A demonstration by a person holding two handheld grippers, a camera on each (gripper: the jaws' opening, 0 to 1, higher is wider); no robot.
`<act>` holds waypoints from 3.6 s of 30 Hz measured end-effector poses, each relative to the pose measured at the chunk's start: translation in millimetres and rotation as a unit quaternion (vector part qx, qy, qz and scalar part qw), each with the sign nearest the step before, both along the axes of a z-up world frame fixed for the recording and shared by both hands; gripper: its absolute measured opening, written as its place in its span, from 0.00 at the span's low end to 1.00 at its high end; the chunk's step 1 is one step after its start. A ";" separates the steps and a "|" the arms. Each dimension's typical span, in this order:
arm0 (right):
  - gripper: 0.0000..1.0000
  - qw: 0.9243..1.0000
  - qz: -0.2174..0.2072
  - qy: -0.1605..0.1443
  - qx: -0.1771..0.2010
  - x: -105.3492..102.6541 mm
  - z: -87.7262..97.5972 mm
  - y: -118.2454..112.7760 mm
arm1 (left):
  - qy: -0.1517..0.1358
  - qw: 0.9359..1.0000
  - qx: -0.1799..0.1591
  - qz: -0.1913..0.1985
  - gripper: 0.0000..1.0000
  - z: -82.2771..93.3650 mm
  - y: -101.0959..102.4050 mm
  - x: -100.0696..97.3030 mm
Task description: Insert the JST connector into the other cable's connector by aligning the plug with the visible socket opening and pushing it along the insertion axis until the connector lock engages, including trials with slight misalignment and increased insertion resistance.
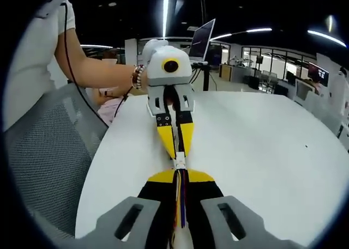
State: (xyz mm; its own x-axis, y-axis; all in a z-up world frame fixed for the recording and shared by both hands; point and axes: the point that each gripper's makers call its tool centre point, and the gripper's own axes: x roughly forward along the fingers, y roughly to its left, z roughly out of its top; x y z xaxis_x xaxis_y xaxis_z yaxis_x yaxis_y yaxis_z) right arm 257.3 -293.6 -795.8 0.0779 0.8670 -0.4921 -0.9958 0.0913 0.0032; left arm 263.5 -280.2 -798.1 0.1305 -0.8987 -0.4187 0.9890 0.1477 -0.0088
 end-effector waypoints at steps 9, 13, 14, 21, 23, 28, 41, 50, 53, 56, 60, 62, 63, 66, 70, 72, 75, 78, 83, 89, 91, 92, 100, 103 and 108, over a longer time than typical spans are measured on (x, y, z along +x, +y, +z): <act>0.03 0.999 -0.041 -0.022 0.016 27.0 5.0 -3.8 | -0.018 1.000 0.004 0.021 0.00 7.2 -2.3 25.4; 0.03 0.998 -0.050 -0.034 0.015 38.7 7.6 -2.0 | -0.026 0.999 0.003 0.028 0.00 9.9 -1.2 39.1; 0.03 0.998 -0.048 -0.038 0.010 42.3 6.7 -0.7 | -0.028 0.999 0.006 0.027 0.00 9.2 -0.4 42.2; 0.04 0.998 -0.045 -0.041 -0.019 66.3 -15.1 7.7 | -0.016 0.999 0.030 0.039 0.00 -12.8 6.5 65.2; 0.04 0.998 -0.046 -0.029 -0.023 71.8 -25.2 8.3 | -0.006 0.998 0.042 0.043 0.00 -22.5 7.6 69.9; 0.04 0.998 -0.045 -0.011 -0.034 78.3 -38.7 7.2 | 0.003 0.997 0.057 0.044 0.00 -36.2 7.1 76.6; 0.04 0.998 -0.044 0.004 -0.040 79.2 -51.4 6.6 | 0.027 0.997 0.049 0.051 0.00 -43.5 9.7 77.8; 0.16 0.997 -0.074 0.007 -0.024 82.5 -38.4 -2.4 | 0.043 0.996 0.026 0.078 0.19 -32.6 14.6 77.9; 0.19 0.996 -0.087 0.013 0.019 78.7 -20.3 -3.4 | 0.053 0.993 0.005 0.102 0.20 -22.8 19.3 80.1; 0.22 0.995 -0.096 0.007 0.032 73.7 -12.2 -8.7 | 0.063 0.989 -0.072 0.118 0.26 1.1 16.0 78.6; 0.23 0.993 -0.101 0.013 0.053 62.7 -4.2 -9.4 | 0.078 0.977 -0.121 0.159 0.39 6.9 21.9 82.6; 0.25 0.993 -0.100 0.015 0.054 55.3 -1.4 -9.3 | 0.108 0.965 -0.159 0.177 0.47 11.8 22.4 84.0; 0.25 0.994 -0.098 0.014 0.054 51.8 -0.2 -9.7 | 0.130 0.950 -0.214 0.187 0.55 24.9 22.7 86.0; 0.24 0.994 -0.095 0.013 0.054 40.2 2.7 -11.6 | 0.158 0.917 -0.307 0.200 0.72 51.2 32.8 87.9; 0.22 0.995 -0.091 0.019 0.039 22.0 -6.2 -16.8 | 0.106 0.956 -0.223 0.161 0.47 35.9 32.1 58.7; 0.22 0.995 -0.087 0.026 0.032 12.7 -12.3 -19.1 | 0.121 0.962 -0.198 0.142 0.46 28.5 30.0 41.5; 0.21 0.996 -0.082 0.033 0.013 7.4 -22.6 -22.4 | 0.105 0.974 -0.158 0.125 0.48 14.7 31.9 22.9; 0.21 0.996 -0.080 0.043 0.017 1.9 -25.8 -20.9 | 0.092 0.977 -0.129 0.144 0.59 0.0 36.2 14.5; 0.20 0.997 -0.057 0.041 -0.015 -7.5 -38.7 -20.4 | 0.071 0.984 -0.103 0.129 0.54 -8.7 29.1 -1.5; 0.16 0.998 -0.041 0.036 -0.033 -12.2 -46.6 -20.4 | 0.076 0.988 -0.071 0.115 0.44 -25.9 18.7 -11.2; 0.14 0.998 -0.041 0.031 -0.034 -10.7 -47.3 -19.4 | 0.070 0.989 -0.064 0.117 0.41 -29.3 18.5 -11.9; 0.13 0.998 -0.040 0.028 -0.039 -10.2 -48.7 -19.9 | 0.069 0.988 -0.061 0.123 0.39 -31.0 19.2 -10.9; 0.10 0.998 -0.027 0.023 -0.045 -11.3 -54.0 -16.2 | 0.083 0.987 -0.055 0.126 0.32 -39.0 22.9 -17.7; 0.09 0.999 -0.023 0.019 -0.044 -11.8 -54.9 -14.2 | 0.079 0.987 -0.054 0.127 0.24 -39.1 23.8 -18.6; 0.06 0.999 -0.022 0.015 -0.048 -10.9 -55.7 -15.4 | 0.072 0.987 -0.054 0.133 0.21 -38.9 24.4 -17.9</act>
State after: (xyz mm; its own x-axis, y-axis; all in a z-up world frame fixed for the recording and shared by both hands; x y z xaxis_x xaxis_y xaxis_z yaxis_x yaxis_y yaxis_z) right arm 246.3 -309.0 -851.5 0.0985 0.8123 -0.5749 -0.9905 0.1355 0.0218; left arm 245.6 -255.8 -837.0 0.3143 -0.8809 -0.3538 0.9025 0.3929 -0.1765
